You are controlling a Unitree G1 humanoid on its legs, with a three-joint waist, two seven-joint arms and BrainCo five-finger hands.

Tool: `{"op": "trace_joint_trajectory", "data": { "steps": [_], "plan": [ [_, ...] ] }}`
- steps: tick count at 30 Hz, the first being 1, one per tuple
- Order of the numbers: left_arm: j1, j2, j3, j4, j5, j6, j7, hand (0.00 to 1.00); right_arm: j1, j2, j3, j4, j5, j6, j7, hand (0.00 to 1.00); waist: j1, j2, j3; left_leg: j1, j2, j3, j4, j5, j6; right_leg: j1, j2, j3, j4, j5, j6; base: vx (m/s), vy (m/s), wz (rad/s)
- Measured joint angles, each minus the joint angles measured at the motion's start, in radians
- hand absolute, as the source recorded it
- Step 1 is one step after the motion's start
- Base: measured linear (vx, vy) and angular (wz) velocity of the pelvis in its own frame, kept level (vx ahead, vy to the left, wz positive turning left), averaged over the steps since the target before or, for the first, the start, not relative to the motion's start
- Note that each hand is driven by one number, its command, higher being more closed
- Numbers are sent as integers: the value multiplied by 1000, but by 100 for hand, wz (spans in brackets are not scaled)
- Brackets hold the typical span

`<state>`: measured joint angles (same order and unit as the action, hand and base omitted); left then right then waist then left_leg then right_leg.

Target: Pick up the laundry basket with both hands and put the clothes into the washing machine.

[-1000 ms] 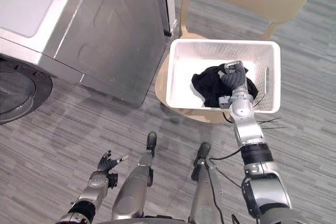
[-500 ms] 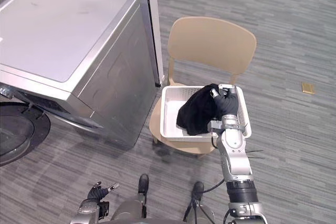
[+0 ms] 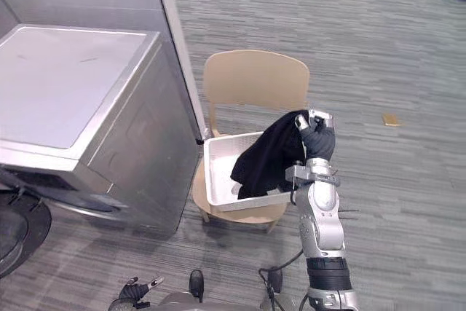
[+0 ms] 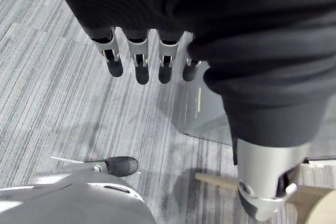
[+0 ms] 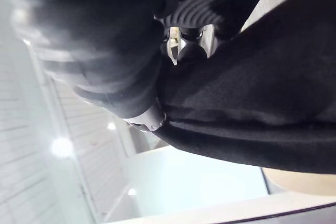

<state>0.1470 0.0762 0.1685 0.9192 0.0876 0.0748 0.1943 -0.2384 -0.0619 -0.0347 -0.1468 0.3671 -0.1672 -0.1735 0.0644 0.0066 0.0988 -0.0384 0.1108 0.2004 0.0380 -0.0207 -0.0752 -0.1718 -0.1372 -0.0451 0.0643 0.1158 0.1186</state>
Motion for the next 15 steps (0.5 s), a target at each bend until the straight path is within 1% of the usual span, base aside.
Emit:
{"op": "trace_joint_trajectory", "data": {
  "steps": [1, 2, 3, 4, 5, 6, 7, 8, 9, 10, 11, 12, 13, 14, 15],
  "plan": [
    [-6, -2, 2, -9, -2, -2, 1, 0, 0, 2, -1, -22, 9, -5, -2, 100, 3, 7, 4, -30, 19, -12, 57, -39, 20, 4, 3, 26, 38, -39, 28, -96, -22, 29],
    [-22, -5, 0, -9, -7, -7, 1, 0, 3, 9, -5, -60, 12, -12, -6, 100, -7, 16, 19, -52, 26, -44, 109, -58, 17, -35, 1, 69, 237, -155, 18, -111, -65, 78],
    [-20, -4, -1, -25, -9, -15, 2, 0, 7, 21, -3, -84, 14, -26, -15, 100, -26, 13, 20, -73, 17, -91, 146, -70, 16, -48, 4, 90, 417, -258, 7, -40, -110, 115],
    [-19, 2, 0, -43, -10, -20, 3, 0, 4, 31, 0, -99, 13, -35, -23, 100, -25, 6, 21, -75, 2, -122, 169, -70, 14, -38, 6, 113, 524, -321, 23, -16, -164, 116],
    [-18, 5, 3, -53, -19, -19, 9, 0, -15, 35, 13, -109, 11, -46, -30, 100, -12, -27, 13, -100, -13, -148, 196, -67, 6, -17, 6, 136, 531, -367, 19, -62, -177, 84],
    [-18, 7, 8, -55, -20, -19, 11, 0, -25, 35, 25, -119, 9, -50, -37, 100, 2, -25, 13, -121, -13, -166, 208, -66, 3, -4, 13, 138, 498, -381, 21, -141, -208, 64],
    [-16, -11, 19, -81, -35, -20, 17, 0, -39, 38, 41, -152, 6, -58, -45, 100, 18, -20, 4, -158, 1, -179, 203, -56, -10, 28, 25, 122, 365, -408, 4, -158, -167, 46],
    [-13, -54, 21, -94, -47, -18, 31, 0, -54, 34, 55, -184, 5, -65, -46, 100, 38, 32, 10, -221, 50, -210, 202, -34, -13, 24, 67, 75, 317, -400, -13, -176, -179, 48],
    [-9, -65, 23, -114, -56, -19, 30, 0, -52, 40, 61, -202, 5, -70, -50, 100, 43, 39, 14, -238, 56, -226, 195, -21, -11, 19, 77, 51, 328, -401, -18, -104, -156, 78],
    [-10, -73, 20, -138, -60, -18, 31, 0, -48, 44, 68, -220, 3, -76, -68, 100, 33, 37, 15, -259, 49, -254, 151, 31, -9, 22, 84, 11, 319, -404, -55, -125, -201, 95],
    [-8, -85, 19, -150, -67, -15, 33, 0, -47, 38, 67, -221, -4, -75, -76, 100, 32, 51, 17, -263, 50, -277, 118, 53, 19, 22, 92, -24, 320, -392, -66, -90, -226, 118],
    [-1, -104, 4, -189, -85, -15, 37, 0, -49, 31, 63, -221, -17, -71, -95, 100, 33, 63, 10, -253, 69, -254, 29, 68, 75, 14, 100, -73, 310, -375, -94, -138, -275, 125],
    [-1, -104, -35, -215, -95, -15, 47, 0, -59, 34, 64, -221, -27, -69, -110, 100, 31, 61, 11, -241, 86, -184, -36, 2, 134, 26, 84, -126, 261, -345, -122, -106, -179, 128],
    [-4, -104, -53, -235, -95, -16, 46, 0, -71, 36, 59, -221, -29, -67, -115, 100, 26, 48, 17, -255, 83, -145, -12, -1, 130, 35, 74, -152, 238, -337, -126, -103, -158, 119],
    [0, -108, -93, -282, -95, -16, 45, 0, -94, 26, 57, -221, -40, -60, -117, 100, 31, 43, 22, -272, 82, -102, 123, 20, 108, 34, 63, -182, 231, -326, -142, -111, -127, 89]
  ]
}}
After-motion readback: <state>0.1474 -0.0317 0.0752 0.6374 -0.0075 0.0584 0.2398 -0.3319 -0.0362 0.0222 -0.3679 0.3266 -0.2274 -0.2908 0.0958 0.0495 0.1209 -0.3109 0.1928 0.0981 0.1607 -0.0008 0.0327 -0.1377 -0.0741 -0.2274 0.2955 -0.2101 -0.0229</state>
